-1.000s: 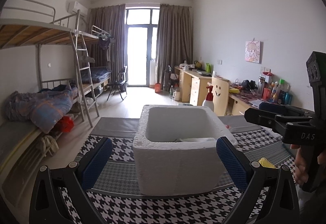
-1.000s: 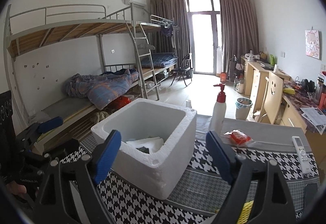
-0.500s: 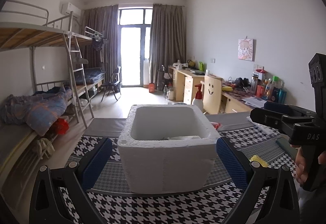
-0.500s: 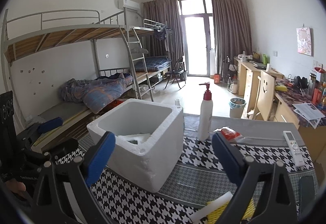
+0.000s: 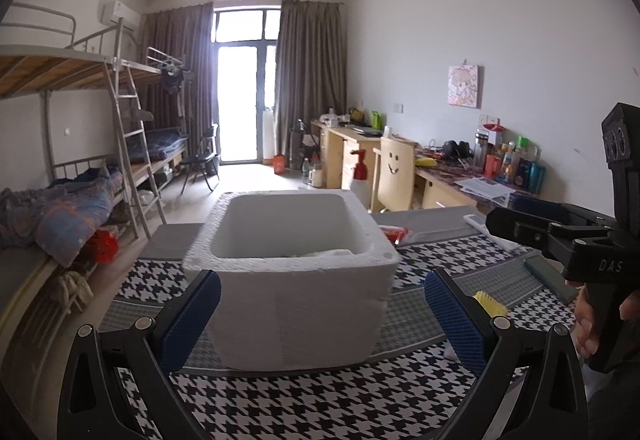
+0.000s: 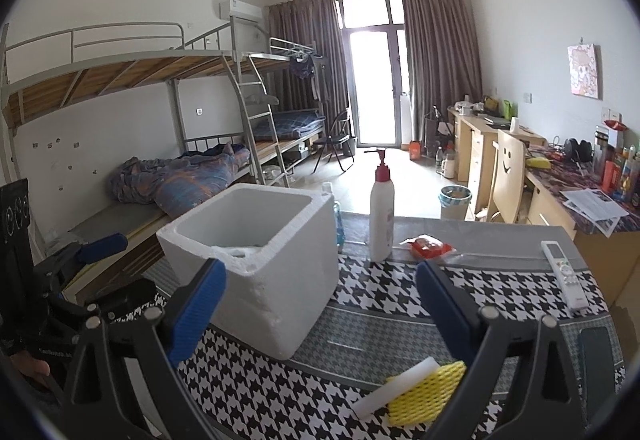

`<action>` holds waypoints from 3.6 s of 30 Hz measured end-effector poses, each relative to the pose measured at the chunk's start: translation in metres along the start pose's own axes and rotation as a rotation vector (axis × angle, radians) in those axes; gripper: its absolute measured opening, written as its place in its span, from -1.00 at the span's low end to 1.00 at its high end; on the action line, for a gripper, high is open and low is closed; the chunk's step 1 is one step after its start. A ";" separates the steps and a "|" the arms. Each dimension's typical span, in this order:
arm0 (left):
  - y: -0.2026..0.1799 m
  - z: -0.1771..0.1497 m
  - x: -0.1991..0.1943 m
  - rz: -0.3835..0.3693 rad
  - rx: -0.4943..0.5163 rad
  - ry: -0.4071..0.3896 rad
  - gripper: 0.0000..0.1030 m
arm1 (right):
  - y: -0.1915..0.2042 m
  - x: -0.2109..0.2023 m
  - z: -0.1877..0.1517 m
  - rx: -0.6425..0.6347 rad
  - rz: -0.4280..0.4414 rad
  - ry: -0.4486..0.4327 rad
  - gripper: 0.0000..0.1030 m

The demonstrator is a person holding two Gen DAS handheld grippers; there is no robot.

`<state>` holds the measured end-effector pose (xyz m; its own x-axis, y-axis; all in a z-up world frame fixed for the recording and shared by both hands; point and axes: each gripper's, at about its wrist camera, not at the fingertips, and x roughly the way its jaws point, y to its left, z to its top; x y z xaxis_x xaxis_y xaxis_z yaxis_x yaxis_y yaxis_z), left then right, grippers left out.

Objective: Organize soft objects
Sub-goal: 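Move both tools away from the foam box back toward the table, then move the left tool toward the white sponge and the right tool toward the yellow net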

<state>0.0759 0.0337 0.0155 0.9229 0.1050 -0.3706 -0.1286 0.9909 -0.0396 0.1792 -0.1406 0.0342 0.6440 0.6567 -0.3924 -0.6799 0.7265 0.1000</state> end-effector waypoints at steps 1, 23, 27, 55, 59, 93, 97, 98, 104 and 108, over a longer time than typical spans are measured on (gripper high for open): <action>-0.003 -0.001 0.001 -0.007 0.002 0.004 0.98 | -0.002 -0.001 -0.001 0.001 -0.002 -0.001 0.89; -0.031 -0.016 0.011 -0.121 0.019 0.038 0.98 | -0.034 -0.017 -0.031 0.067 -0.088 0.037 0.89; -0.034 -0.019 0.015 -0.132 0.020 0.047 0.98 | -0.042 -0.019 -0.039 0.085 -0.104 0.044 0.89; -0.067 -0.045 0.046 -0.187 0.063 0.121 0.98 | -0.077 -0.025 -0.084 0.183 -0.216 0.124 0.89; -0.075 -0.048 0.050 -0.205 0.082 0.130 0.98 | -0.082 -0.023 -0.089 0.192 -0.222 0.135 0.89; -0.111 -0.063 0.096 -0.267 0.143 0.245 0.98 | -0.121 -0.008 -0.110 0.259 -0.237 0.197 0.89; -0.114 -0.065 0.102 -0.272 0.149 0.262 0.98 | -0.122 -0.007 -0.111 0.264 -0.236 0.201 0.89; -0.115 -0.065 0.103 -0.273 0.151 0.266 0.98 | -0.123 -0.007 -0.111 0.263 -0.235 0.201 0.89; -0.119 -0.069 0.112 -0.282 0.162 0.299 0.98 | -0.125 -0.004 -0.113 0.266 -0.234 0.207 0.89; -0.122 -0.072 0.117 -0.286 0.174 0.313 0.89 | -0.127 -0.002 -0.115 0.268 -0.233 0.217 0.89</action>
<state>0.1734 -0.0806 -0.0898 0.7548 -0.1792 -0.6310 0.2031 0.9785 -0.0349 0.2237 -0.2572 -0.0833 0.6617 0.4312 -0.6134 -0.3907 0.8965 0.2088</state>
